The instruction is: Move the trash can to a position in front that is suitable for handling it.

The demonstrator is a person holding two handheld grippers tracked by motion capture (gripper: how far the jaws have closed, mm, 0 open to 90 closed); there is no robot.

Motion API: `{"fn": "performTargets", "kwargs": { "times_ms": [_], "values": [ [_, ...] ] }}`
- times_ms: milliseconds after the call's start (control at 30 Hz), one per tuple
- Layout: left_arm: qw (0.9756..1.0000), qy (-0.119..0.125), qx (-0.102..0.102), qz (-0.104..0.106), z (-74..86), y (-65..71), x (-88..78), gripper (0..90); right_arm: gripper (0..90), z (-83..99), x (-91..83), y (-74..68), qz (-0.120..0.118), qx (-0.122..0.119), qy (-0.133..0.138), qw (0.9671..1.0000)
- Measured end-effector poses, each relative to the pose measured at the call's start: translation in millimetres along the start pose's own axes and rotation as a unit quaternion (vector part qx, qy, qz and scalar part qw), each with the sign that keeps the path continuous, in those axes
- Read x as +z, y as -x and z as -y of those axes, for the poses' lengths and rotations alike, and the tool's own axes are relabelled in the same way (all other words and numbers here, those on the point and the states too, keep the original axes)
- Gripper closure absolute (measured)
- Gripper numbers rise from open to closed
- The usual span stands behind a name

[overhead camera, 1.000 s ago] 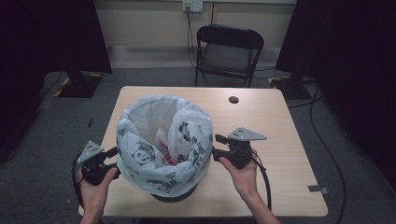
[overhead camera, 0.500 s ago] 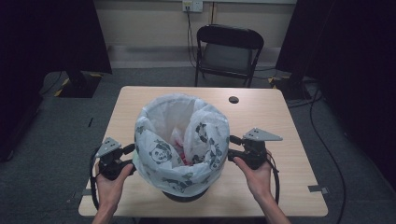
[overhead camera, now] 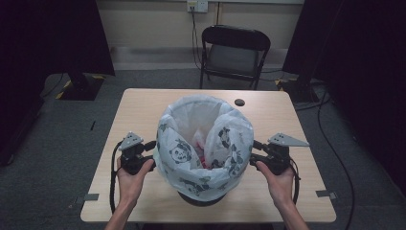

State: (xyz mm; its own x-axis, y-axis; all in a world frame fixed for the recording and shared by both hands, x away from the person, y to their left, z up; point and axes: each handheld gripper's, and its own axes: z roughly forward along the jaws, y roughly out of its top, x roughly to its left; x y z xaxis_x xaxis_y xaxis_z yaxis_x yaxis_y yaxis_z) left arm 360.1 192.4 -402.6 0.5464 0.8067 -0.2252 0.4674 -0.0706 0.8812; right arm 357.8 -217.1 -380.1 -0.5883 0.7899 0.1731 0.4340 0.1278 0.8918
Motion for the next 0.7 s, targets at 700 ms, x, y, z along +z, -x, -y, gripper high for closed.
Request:
{"fn": "performTargets", "kwargs": {
  "times_ms": [700],
  "values": [
    [0.9998, 0.011, 0.007, 0.014, 4.3, -28.0, -47.0, 19.9, 47.4, -8.6, -29.5, 17.1, -0.027, 0.011, 0.040, 0.9988]
  ]
}}
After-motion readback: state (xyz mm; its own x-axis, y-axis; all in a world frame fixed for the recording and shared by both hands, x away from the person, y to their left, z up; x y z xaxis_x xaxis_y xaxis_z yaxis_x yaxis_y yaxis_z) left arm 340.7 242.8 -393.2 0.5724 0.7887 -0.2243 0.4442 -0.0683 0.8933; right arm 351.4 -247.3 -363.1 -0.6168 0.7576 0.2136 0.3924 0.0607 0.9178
